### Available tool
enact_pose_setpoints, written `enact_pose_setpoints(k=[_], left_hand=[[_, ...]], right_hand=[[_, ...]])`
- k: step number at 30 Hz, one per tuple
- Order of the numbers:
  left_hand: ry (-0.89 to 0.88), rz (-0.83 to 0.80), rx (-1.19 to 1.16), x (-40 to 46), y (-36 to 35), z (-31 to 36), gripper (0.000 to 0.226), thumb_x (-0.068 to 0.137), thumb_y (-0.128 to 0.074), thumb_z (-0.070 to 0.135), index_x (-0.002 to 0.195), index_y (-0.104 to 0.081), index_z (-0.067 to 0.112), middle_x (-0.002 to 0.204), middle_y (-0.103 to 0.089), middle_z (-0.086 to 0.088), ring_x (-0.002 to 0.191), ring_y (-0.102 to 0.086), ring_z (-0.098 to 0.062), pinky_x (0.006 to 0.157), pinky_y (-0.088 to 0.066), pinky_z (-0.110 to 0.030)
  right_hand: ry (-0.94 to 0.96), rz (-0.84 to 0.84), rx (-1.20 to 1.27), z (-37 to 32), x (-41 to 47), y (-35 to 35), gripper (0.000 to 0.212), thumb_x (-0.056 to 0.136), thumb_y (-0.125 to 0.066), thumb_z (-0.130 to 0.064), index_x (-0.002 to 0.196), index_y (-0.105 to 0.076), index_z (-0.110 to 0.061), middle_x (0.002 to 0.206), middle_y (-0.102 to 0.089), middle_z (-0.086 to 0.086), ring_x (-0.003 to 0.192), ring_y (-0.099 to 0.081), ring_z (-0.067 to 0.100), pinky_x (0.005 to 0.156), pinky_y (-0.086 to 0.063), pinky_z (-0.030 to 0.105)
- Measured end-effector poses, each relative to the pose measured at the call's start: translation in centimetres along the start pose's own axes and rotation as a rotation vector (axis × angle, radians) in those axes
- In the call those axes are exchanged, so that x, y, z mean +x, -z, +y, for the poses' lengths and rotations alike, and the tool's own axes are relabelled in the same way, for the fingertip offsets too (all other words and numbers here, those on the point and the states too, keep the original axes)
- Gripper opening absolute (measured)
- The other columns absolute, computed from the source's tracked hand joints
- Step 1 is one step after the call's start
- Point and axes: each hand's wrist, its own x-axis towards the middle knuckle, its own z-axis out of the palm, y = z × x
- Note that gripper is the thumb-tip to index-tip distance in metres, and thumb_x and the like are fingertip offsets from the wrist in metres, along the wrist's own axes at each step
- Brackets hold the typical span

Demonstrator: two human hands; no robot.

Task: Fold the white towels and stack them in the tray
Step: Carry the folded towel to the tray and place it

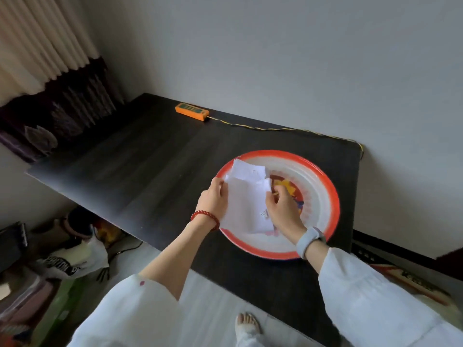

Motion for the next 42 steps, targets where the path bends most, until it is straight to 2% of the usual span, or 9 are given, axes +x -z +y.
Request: enact_pose_setpoints(k=[7, 12, 15, 19, 21, 29, 34, 39, 42], left_hand=[[0.013, -0.105, 0.062, 12.7, -1.6, -1.5, 0.024, 0.097, -0.032, 0.026, 0.11, -0.048, 0.014, 0.089, -0.058, -0.01, 0.079, -0.056, -0.031, 0.072, -0.046, -0.035], [-0.021, -0.19, 0.077, 18.9, -3.9, -2.4, 0.025, 0.098, -0.029, 0.026, 0.11, -0.046, 0.012, 0.085, -0.058, -0.013, 0.077, -0.055, -0.032, 0.069, -0.045, -0.035], [-0.049, -0.259, 0.092, 21.4, -5.5, -3.2, 0.026, 0.098, -0.028, 0.025, 0.114, -0.045, 0.012, 0.086, -0.059, -0.016, 0.078, -0.055, -0.034, 0.069, -0.046, -0.037], [-0.072, -0.309, 0.169, 22.9, -6.6, -3.8, 0.028, 0.1, -0.026, 0.026, 0.118, -0.043, 0.012, 0.081, -0.055, -0.012, 0.072, -0.05, -0.03, 0.069, -0.043, -0.038], [-0.101, -0.329, 0.205, 23.4, -6.9, -4.1, 0.029, 0.1, -0.026, 0.027, 0.119, -0.042, 0.012, 0.08, -0.053, -0.01, 0.072, -0.048, -0.031, 0.069, -0.041, -0.037], [-0.138, -0.369, 0.26, 24.0, -7.5, -5.2, 0.03, 0.1, -0.023, 0.029, 0.117, -0.039, 0.009, 0.096, -0.063, -0.02, 0.089, -0.057, -0.041, 0.077, -0.044, -0.043], [-0.16, -0.326, 0.312, 24.0, -8.1, -5.3, 0.028, 0.1, -0.024, 0.025, 0.113, -0.039, 0.006, 0.094, -0.064, -0.02, 0.084, -0.056, -0.04, 0.068, -0.035, -0.037], [-0.159, -0.315, 0.366, 24.0, -8.5, -5.2, 0.027, 0.1, -0.025, 0.025, 0.112, -0.037, 0.005, 0.089, -0.065, -0.018, 0.065, -0.047, -0.032, 0.061, -0.033, -0.034], [-0.179, -0.225, 0.364, 24.0, -8.3, -4.8, 0.027, 0.099, -0.031, 0.026, 0.115, -0.039, 0.006, 0.106, -0.059, -0.013, 0.078, -0.056, -0.035, 0.061, -0.034, -0.034]], right_hand=[[-0.046, 0.085, -0.147, 0.9, 10.5, -4.5, 0.019, 0.095, -0.042, -0.02, 0.103, -0.05, -0.005, 0.068, -0.051, 0.0, 0.066, -0.055, 0.025, 0.061, -0.046, 0.043], [-0.122, 0.176, -0.291, 2.7, 14.8, -6.9, 0.023, 0.096, -0.039, -0.024, 0.108, -0.049, -0.006, 0.068, -0.054, 0.005, 0.062, -0.054, 0.029, 0.05, -0.039, 0.038], [-0.173, 0.226, -0.373, 3.5, 16.1, -8.0, 0.023, 0.097, -0.04, -0.021, 0.11, -0.049, -0.005, 0.07, -0.05, 0.005, 0.068, -0.053, 0.032, 0.054, -0.038, 0.039], [-0.179, 0.277, -0.429, 3.9, 16.5, -8.7, 0.024, 0.096, -0.04, -0.019, 0.113, -0.05, -0.004, 0.062, -0.035, -0.012, 0.066, -0.045, 0.022, 0.056, -0.04, 0.038], [-0.203, 0.282, -0.448, 4.2, 16.7, -9.1, 0.025, 0.097, -0.039, -0.02, 0.115, -0.049, -0.006, 0.067, -0.044, -0.007, 0.067, -0.049, 0.023, 0.057, -0.044, 0.039], [-0.237, 0.278, -0.52, 5.6, 16.9, -9.9, 0.025, 0.098, -0.038, -0.024, 0.112, -0.05, -0.007, 0.066, -0.049, 0.001, 0.058, -0.044, 0.024, 0.05, -0.028, 0.031], [-0.255, 0.242, -0.602, 6.0, 17.6, -10.1, 0.028, 0.098, -0.035, -0.027, 0.116, -0.048, -0.01, 0.072, -0.052, 0.001, 0.063, -0.051, 0.026, 0.049, -0.036, 0.034], [-0.313, 0.205, -0.628, 6.5, 17.6, -9.8, 0.026, 0.098, -0.036, -0.031, 0.106, -0.046, -0.008, 0.072, -0.053, 0.003, 0.065, -0.056, 0.03, 0.049, -0.032, 0.03], [-0.301, 0.328, -0.571, 6.1, 17.3, -9.7, 0.026, 0.096, -0.042, -0.03, 0.109, -0.047, -0.008, 0.087, -0.059, 0.008, 0.068, -0.058, 0.029, 0.048, -0.03, 0.024]])
